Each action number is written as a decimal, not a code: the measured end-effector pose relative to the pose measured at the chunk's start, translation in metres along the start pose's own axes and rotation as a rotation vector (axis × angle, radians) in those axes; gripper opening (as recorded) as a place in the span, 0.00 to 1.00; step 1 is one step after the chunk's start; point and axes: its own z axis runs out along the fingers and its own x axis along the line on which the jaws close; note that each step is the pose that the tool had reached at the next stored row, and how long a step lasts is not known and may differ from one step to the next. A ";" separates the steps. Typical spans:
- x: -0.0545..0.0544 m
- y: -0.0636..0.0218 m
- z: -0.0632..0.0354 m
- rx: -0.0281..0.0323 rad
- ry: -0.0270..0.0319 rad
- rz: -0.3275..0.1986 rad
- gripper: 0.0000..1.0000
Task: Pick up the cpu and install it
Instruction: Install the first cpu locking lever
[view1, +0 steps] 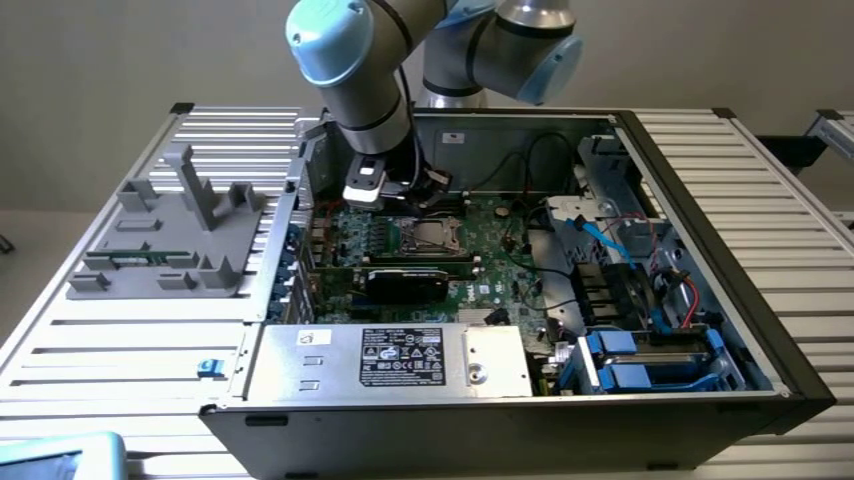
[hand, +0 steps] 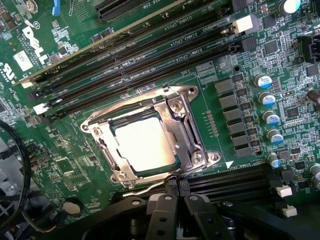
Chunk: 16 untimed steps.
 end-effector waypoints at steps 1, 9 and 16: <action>0.000 -0.0001 0.0001 0.0003 0.0004 0.002 0.11; 0.002 -0.0008 0.0008 -0.0012 0.0044 0.013 0.11; 0.004 -0.0015 0.0014 -0.0033 0.0088 0.025 0.11</action>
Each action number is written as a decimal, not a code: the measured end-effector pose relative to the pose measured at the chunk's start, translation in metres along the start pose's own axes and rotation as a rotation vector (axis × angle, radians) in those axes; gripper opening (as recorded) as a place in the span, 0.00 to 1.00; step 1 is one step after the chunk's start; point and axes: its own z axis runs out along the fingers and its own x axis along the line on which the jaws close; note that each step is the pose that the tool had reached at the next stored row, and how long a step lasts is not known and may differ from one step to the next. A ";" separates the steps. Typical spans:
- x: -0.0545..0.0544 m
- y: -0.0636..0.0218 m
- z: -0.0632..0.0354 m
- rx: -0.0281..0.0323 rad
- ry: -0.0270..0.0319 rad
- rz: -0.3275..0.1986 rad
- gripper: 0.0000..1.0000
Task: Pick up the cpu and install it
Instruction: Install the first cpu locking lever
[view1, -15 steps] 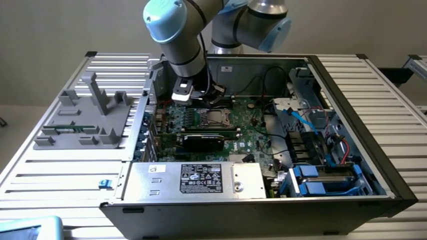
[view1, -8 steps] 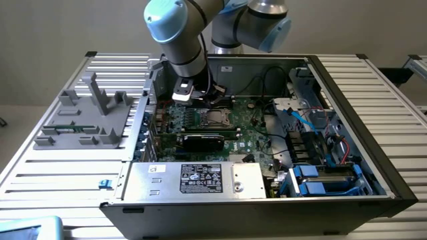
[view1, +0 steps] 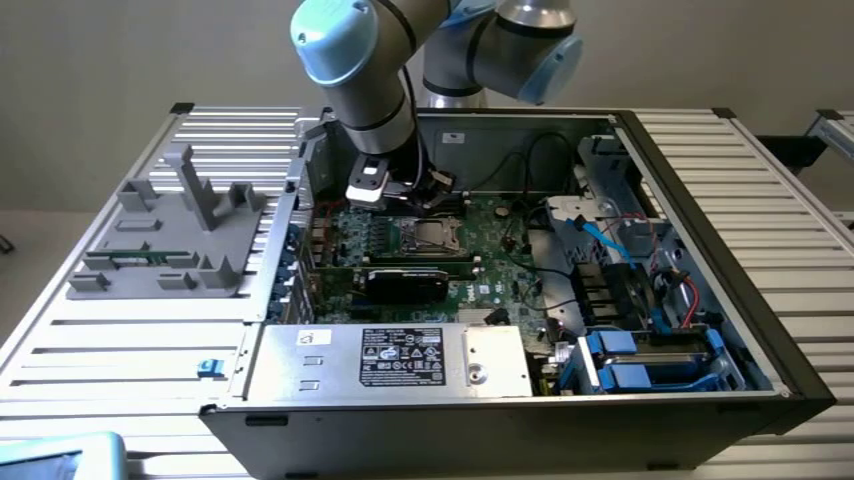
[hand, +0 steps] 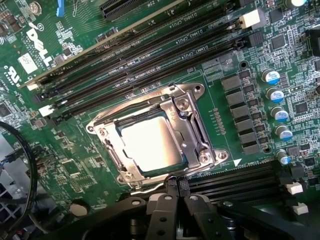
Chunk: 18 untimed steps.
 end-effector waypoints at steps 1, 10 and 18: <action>0.000 0.0000 0.0000 -0.0004 -0.0001 0.001 0.11; -0.017 0.0060 -0.0068 0.0059 -0.0075 0.012 0.11; -0.025 0.0074 -0.0096 0.0103 -0.0065 0.024 0.11</action>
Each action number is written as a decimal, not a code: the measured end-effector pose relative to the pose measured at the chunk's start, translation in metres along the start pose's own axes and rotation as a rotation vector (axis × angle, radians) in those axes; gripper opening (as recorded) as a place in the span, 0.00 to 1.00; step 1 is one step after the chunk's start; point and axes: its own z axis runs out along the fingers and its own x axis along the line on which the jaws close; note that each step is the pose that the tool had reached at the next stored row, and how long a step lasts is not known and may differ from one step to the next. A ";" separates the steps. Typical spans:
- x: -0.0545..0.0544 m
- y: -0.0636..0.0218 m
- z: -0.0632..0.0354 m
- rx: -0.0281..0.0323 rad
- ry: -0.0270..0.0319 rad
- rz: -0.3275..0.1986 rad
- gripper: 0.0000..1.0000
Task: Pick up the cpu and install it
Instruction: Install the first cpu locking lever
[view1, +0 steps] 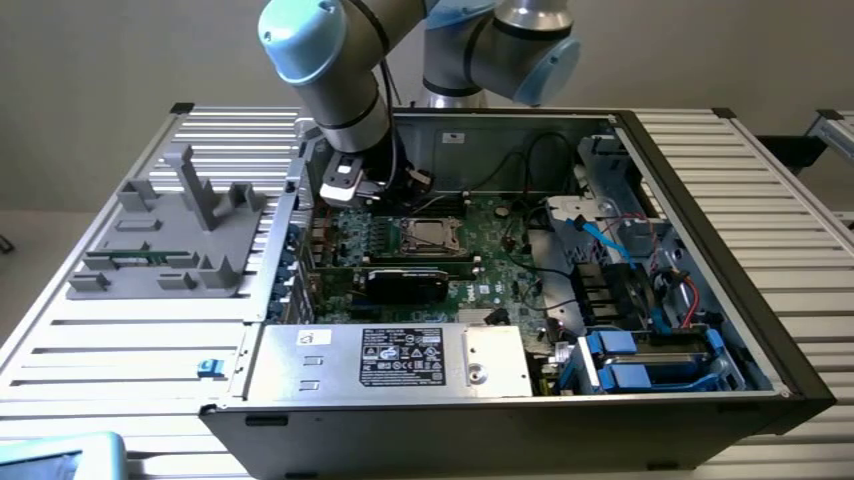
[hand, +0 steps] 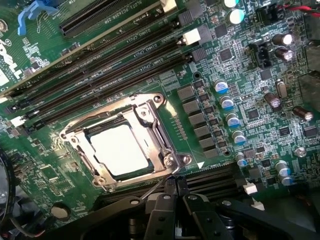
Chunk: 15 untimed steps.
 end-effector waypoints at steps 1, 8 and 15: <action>0.000 -0.0003 0.0001 0.0001 0.0007 0.002 0.11; 0.000 -0.0010 0.0004 0.0083 0.0012 0.017 0.11; 0.001 -0.0012 0.0015 0.0084 0.0087 0.039 0.11</action>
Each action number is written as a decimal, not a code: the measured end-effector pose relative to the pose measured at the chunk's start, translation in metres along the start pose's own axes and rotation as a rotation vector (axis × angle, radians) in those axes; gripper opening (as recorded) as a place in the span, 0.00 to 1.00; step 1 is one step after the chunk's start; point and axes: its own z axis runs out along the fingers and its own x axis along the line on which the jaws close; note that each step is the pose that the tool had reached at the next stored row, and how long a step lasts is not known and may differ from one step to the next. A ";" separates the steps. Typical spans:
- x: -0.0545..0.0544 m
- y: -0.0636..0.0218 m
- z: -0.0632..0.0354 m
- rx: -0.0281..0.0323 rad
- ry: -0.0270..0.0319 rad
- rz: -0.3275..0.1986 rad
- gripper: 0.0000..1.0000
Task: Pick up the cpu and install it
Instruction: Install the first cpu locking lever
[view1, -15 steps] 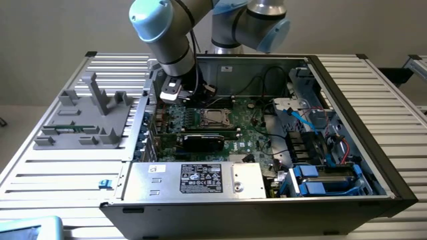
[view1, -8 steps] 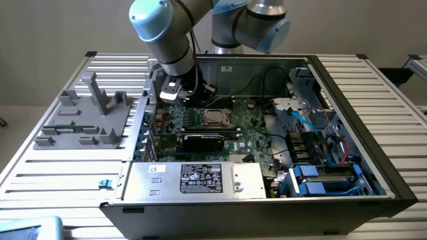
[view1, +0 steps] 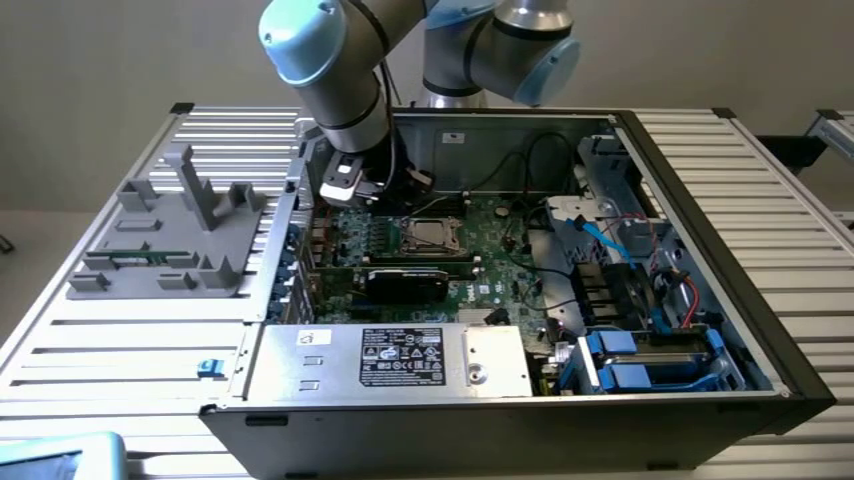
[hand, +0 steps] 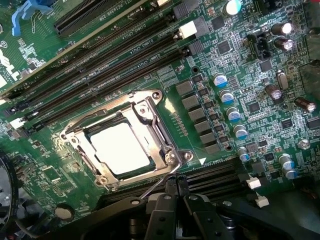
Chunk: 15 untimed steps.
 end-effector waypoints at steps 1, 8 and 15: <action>0.000 -0.0001 0.0003 -0.0003 0.0015 0.003 0.11; 0.003 -0.0010 0.0016 0.0037 0.0069 0.023 0.11; 0.003 -0.0009 0.0020 0.0081 0.0108 0.043 0.11</action>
